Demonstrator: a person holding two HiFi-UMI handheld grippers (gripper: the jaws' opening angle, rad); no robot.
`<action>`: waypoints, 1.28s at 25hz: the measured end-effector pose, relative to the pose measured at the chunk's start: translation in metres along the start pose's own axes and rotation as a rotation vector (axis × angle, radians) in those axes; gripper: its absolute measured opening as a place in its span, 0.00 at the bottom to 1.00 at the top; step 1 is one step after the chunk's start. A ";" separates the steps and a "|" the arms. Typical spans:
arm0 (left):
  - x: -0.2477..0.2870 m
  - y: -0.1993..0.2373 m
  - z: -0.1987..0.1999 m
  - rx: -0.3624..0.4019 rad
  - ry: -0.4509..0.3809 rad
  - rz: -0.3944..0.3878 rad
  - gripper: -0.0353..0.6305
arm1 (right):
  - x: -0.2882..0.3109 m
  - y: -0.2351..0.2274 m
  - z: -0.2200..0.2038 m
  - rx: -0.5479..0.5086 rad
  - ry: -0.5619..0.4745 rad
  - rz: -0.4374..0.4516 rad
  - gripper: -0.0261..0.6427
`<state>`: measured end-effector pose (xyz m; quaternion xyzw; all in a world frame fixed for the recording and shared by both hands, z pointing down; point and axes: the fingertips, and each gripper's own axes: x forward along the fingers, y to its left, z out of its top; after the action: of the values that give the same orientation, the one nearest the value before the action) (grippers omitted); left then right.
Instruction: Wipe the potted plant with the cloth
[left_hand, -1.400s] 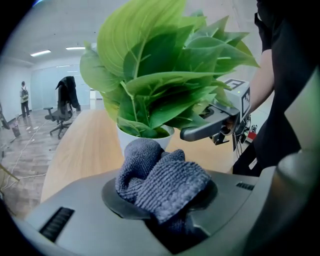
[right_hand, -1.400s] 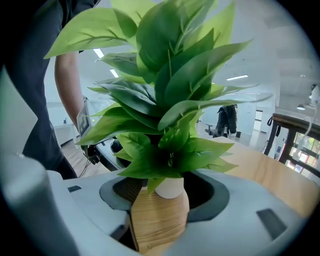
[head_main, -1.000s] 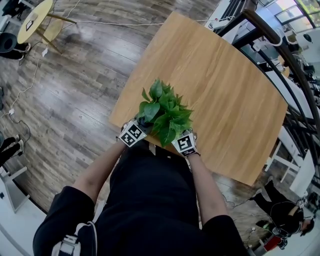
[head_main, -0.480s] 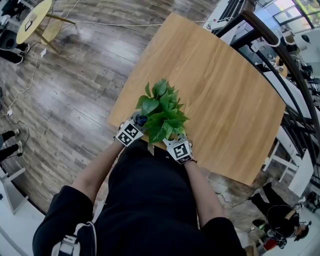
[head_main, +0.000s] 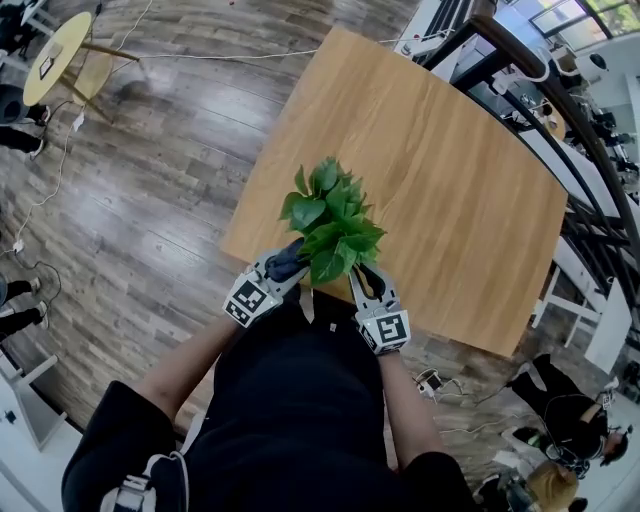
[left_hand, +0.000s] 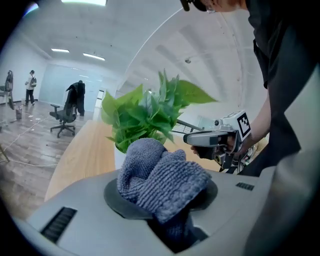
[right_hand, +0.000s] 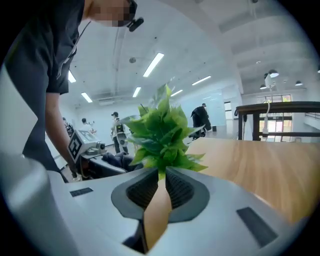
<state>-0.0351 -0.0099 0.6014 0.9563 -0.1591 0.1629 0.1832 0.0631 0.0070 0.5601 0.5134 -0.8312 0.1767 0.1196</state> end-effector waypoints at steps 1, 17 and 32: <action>-0.006 -0.007 0.008 0.008 -0.022 -0.013 0.29 | -0.006 0.005 0.009 0.009 -0.033 -0.015 0.12; -0.085 -0.128 0.089 0.032 -0.292 0.086 0.29 | -0.136 0.079 0.088 -0.057 -0.280 -0.157 0.07; -0.148 -0.243 0.097 0.025 -0.405 0.223 0.29 | -0.241 0.155 0.109 -0.191 -0.464 -0.133 0.07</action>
<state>-0.0544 0.2017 0.3887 0.9482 -0.2952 -0.0113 0.1166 0.0295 0.2202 0.3430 0.5803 -0.8136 -0.0334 -0.0150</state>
